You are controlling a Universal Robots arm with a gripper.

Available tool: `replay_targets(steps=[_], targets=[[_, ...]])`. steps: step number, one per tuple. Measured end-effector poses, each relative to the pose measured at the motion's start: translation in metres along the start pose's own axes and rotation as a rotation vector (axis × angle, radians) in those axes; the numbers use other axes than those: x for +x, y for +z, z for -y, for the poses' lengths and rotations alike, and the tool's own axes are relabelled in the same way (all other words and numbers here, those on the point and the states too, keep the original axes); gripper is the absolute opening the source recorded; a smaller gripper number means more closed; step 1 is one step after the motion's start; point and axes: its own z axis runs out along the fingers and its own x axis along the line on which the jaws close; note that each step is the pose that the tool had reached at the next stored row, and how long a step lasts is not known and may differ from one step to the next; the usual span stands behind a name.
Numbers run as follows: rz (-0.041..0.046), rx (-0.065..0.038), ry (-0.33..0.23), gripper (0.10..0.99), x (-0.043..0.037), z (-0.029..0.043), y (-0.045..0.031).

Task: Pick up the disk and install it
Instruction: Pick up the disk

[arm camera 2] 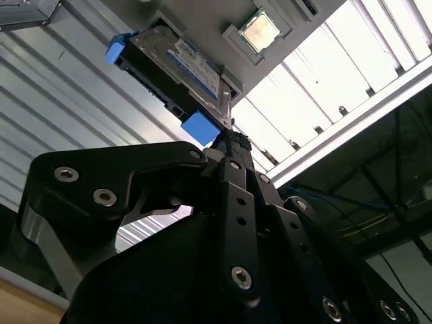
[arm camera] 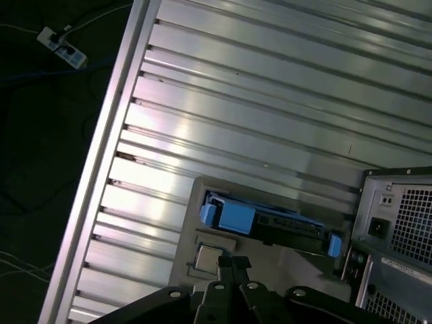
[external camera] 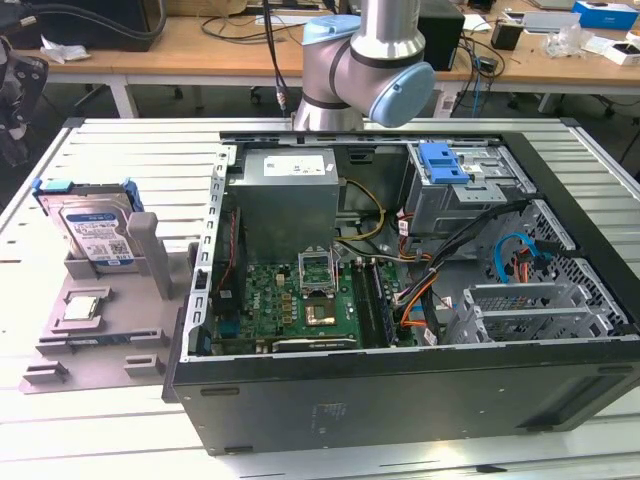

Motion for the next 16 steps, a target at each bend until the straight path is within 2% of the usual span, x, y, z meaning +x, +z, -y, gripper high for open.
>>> replay_targets(steps=[2,16], targets=[[-0.0017,-0.001,-0.036,0.106,0.0,0.0,0.0],[-0.0086,-0.004,-0.19,0.106,0.0,0.0,0.0]])
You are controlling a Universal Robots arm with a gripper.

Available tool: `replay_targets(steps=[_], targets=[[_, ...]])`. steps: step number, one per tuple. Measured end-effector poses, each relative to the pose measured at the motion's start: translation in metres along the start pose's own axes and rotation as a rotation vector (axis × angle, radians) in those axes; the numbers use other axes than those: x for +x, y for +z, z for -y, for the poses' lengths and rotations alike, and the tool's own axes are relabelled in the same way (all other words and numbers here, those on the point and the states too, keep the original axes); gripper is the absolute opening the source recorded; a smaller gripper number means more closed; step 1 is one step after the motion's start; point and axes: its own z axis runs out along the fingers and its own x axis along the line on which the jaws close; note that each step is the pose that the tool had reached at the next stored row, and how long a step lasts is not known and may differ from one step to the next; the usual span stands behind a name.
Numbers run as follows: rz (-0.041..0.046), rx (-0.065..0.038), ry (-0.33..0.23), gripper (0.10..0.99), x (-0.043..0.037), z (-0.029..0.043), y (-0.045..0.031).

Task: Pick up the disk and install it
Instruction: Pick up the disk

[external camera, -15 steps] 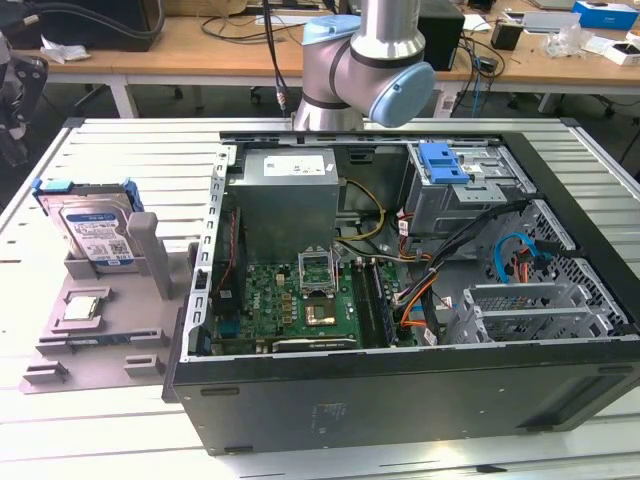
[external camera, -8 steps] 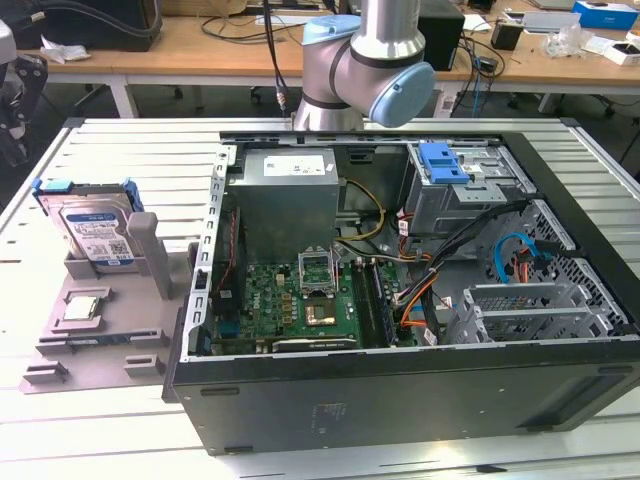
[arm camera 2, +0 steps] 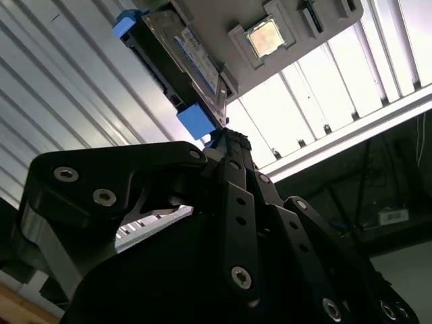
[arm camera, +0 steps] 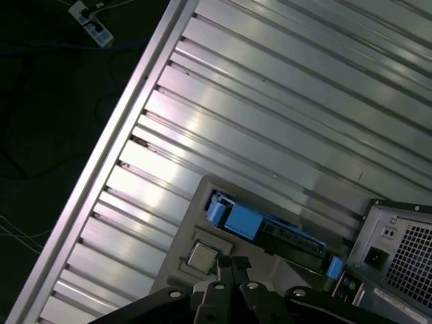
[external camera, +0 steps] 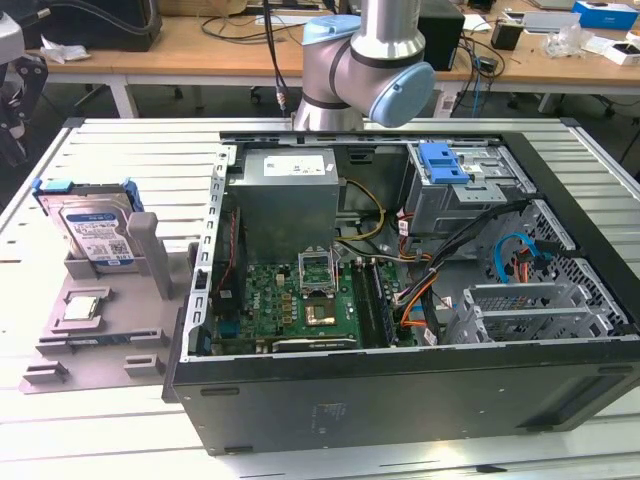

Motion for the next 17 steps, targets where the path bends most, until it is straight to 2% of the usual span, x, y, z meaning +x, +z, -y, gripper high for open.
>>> replay_targets(steps=[17], targets=[[-0.008,-0.004,-0.177,0.106,0.0,0.0,0.0]])
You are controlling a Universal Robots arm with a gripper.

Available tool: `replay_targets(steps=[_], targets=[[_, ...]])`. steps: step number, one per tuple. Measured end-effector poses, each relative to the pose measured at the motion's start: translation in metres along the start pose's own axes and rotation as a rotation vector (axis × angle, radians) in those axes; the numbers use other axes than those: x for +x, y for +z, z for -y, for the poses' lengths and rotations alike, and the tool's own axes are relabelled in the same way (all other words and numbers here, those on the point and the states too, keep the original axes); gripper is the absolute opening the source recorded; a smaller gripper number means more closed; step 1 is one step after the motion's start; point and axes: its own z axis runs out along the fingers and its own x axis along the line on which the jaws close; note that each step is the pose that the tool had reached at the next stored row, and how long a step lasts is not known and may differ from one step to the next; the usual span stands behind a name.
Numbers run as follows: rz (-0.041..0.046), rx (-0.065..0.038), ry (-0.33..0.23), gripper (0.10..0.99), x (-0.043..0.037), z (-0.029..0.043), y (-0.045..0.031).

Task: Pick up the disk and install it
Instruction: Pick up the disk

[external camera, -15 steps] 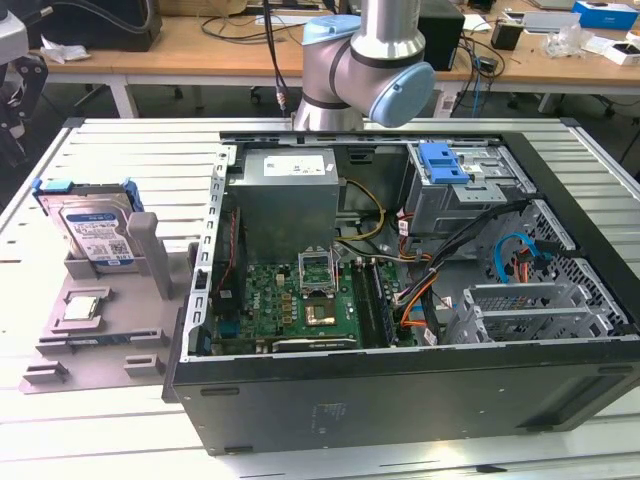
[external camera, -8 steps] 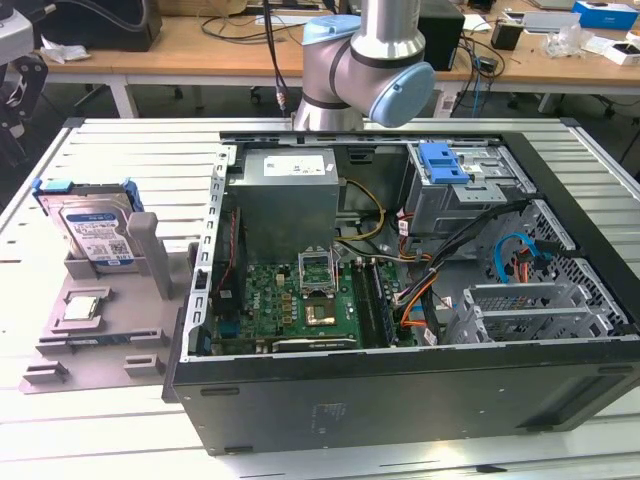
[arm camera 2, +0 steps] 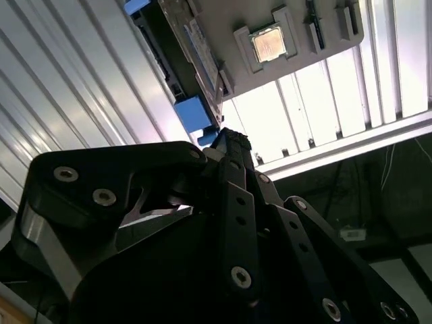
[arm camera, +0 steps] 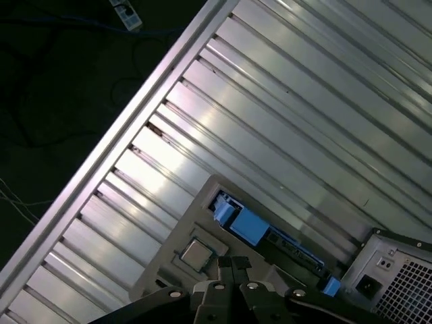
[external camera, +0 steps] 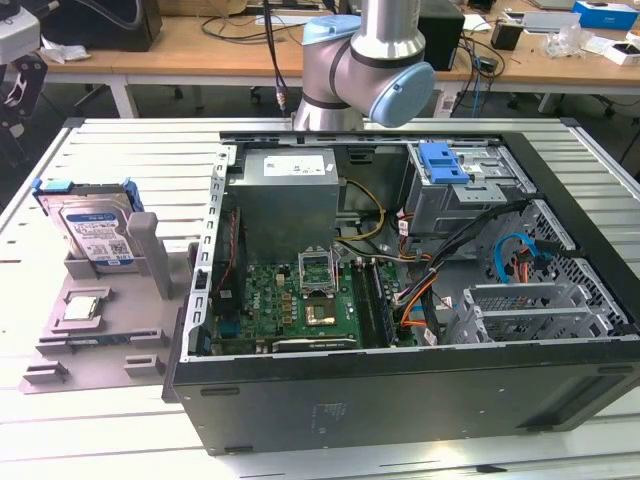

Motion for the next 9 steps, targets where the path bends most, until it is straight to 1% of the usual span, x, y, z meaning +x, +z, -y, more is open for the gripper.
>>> replay_targets(steps=[6,9], targets=[[-0.0034,-0.002,-0.076,0.106,0.0,0.0,0.0],[-0.0045,-0.002,-0.1,0.106,0.0,0.0,0.0]])
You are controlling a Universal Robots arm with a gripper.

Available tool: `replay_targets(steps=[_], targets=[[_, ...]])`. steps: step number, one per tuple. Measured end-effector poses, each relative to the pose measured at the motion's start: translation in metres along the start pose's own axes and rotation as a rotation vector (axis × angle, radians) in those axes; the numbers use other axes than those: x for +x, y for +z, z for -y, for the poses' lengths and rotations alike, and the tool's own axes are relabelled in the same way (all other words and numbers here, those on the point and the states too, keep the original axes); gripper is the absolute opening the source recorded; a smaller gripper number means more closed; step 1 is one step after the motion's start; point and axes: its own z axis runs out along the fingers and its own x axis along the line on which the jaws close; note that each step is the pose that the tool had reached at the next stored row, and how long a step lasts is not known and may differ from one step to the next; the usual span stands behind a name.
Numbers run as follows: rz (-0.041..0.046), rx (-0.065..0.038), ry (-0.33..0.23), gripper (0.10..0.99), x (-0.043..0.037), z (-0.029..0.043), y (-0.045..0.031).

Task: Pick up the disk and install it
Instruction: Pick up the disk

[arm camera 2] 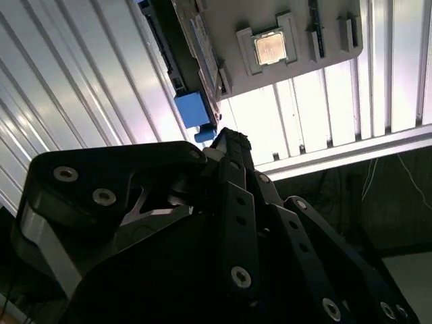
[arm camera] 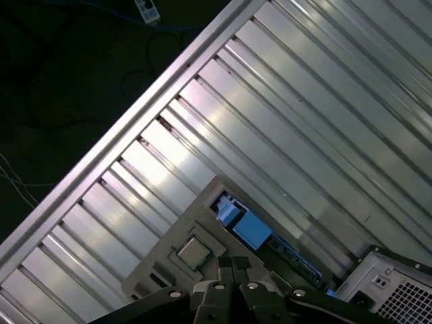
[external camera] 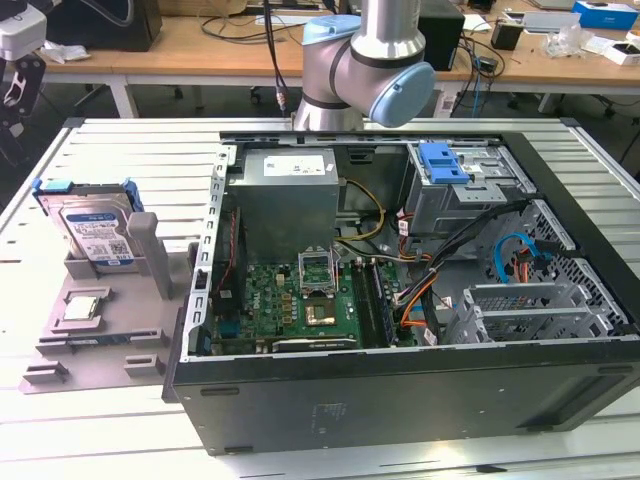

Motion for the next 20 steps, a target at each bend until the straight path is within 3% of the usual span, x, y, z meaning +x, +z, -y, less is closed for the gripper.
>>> replay_targets(steps=[20], targets=[[-0.0078,-0.004,-0.172,0.106,0.0,0.0,0.0]])
